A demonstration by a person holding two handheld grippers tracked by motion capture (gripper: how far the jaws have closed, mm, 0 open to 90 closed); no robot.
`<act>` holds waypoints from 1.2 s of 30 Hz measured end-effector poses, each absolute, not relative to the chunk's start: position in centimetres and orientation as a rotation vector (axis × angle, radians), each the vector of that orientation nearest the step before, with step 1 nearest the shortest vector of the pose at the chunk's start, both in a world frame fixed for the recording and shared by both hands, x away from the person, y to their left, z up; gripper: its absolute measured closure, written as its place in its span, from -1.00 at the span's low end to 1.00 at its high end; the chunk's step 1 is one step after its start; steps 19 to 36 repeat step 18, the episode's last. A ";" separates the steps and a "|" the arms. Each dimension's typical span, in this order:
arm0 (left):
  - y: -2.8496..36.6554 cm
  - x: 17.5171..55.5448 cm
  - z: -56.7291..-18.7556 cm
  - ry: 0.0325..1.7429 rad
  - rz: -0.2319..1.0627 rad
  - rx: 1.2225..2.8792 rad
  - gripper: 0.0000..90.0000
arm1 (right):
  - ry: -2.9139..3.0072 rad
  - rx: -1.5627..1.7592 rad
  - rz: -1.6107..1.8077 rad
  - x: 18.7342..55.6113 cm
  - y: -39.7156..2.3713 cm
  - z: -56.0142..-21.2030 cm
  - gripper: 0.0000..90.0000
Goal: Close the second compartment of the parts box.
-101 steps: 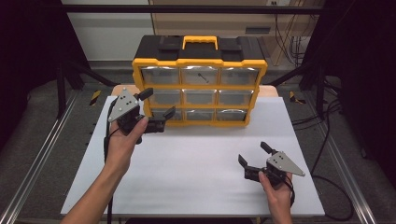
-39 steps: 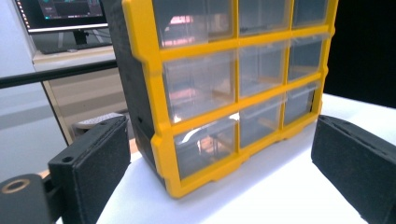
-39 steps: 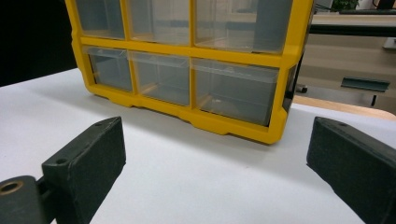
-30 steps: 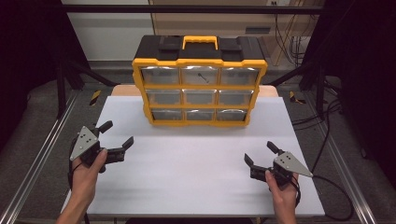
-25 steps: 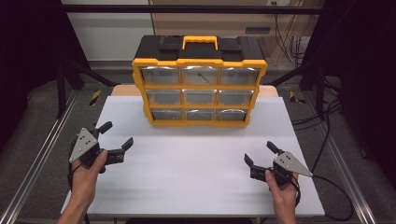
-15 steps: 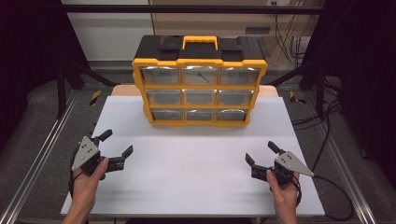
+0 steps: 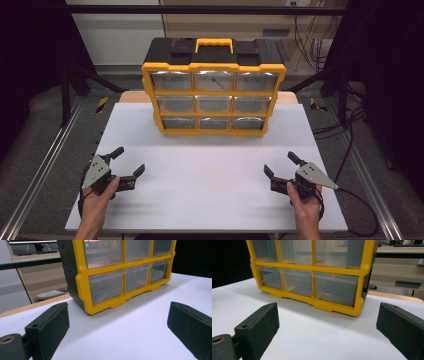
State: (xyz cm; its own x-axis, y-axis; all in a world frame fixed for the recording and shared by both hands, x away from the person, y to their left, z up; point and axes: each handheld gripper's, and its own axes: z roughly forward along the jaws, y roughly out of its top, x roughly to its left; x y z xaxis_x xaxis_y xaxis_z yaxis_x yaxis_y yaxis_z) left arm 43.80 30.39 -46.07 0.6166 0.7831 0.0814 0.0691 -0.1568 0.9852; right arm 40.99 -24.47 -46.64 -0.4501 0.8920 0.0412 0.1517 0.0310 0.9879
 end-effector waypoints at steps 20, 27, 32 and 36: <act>29.0 44.1 -47.3 0.691 0.694 1.599 -0.89 | 1.756 1.015 1.512 41.3 -23.1 -47.1 -0.91; 29.0 44.1 -47.3 0.691 0.694 1.599 -0.89 | 1.756 1.015 1.512 41.3 -23.1 -47.1 -0.91; 29.0 44.1 -47.3 0.691 0.694 1.599 -0.89 | 1.756 1.015 1.512 41.3 -23.1 -47.1 -0.91; 29.0 44.1 -47.3 0.691 0.694 1.599 -0.89 | 1.756 1.015 1.512 41.3 -23.1 -47.1 -0.91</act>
